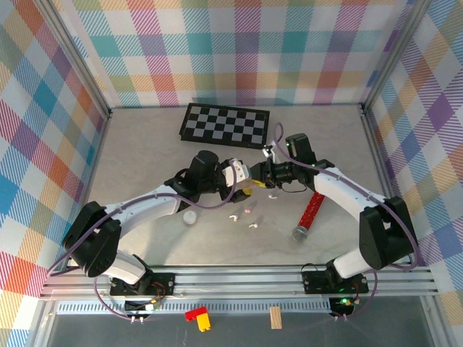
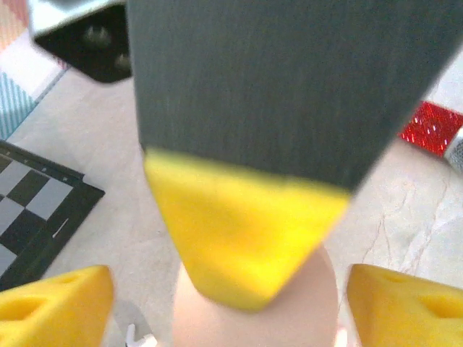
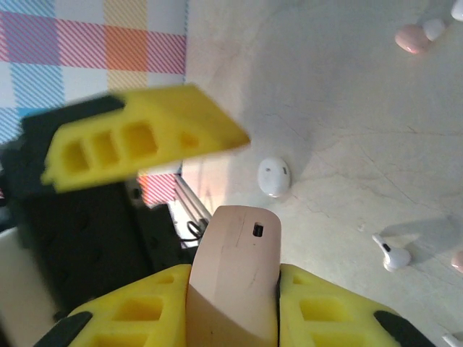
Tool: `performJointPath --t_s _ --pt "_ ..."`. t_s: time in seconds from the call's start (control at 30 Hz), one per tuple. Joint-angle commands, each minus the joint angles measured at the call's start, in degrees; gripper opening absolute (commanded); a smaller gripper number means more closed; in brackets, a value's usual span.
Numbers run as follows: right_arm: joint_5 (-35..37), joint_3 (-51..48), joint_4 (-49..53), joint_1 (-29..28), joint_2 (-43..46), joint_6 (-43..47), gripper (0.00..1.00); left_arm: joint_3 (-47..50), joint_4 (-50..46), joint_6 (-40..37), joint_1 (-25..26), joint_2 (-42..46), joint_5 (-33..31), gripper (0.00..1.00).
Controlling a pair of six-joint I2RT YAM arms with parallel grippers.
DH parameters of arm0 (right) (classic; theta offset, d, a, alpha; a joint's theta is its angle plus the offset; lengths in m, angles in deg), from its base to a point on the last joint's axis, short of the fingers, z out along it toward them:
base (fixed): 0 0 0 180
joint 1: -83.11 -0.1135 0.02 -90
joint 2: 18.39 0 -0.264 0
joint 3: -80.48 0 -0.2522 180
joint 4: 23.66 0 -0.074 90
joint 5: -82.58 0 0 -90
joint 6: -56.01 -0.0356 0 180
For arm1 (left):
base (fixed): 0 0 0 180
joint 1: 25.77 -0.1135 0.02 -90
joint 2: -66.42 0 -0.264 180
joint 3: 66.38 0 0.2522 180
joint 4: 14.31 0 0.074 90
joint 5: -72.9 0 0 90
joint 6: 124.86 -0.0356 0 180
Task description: Insert wireless bluetooth earbuds into charging case
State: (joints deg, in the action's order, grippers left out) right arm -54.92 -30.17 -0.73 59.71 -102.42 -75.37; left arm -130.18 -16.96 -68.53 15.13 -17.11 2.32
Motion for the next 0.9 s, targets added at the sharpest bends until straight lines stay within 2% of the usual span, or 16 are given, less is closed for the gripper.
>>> performJointPath --t_s 0.0,0.2,0.37,0.47,0.63,0.77,0.87 --pt "-5.75 -1.22 -6.26 2.18 4.29 -4.64 0.22 5.12 16.16 5.72 -0.07 2.99 1.07 1.0" --pt "-12.41 -3.93 -20.9 5.39 8.61 -18.72 0.21 11.81 42.73 22.44 -2.69 1.83 8.48 1.0" --pt "-16.1 -4.96 -32.32 7.24 9.9 -30.1 0.18 11.89 66.63 36.74 -4.86 -5.99 13.23 0.92" --pt "-16.16 -6.94 -45.86 7.87 9.11 -41.74 0.15 9.54 66.25 35.87 -4.53 -7.81 16.89 0.89" --pt "-14.59 -8.7 -60.34 7.84 7.11 -54.28 0.12 8.18 66.06 32.95 -4.25 -8.66 18.18 0.88" --pt "-12.32 -10.0 -69.46 7.84 5.5 -61.71 0.09 6.15 66.22 33.19 -4.25 -9.62 19.64 0.87" --pt "-12.29 -10.25 -70.19 7.84 5.41 -62.92 0.08 4.69 66.24 33.38 -4.25 -9.96 19.94 0.86"
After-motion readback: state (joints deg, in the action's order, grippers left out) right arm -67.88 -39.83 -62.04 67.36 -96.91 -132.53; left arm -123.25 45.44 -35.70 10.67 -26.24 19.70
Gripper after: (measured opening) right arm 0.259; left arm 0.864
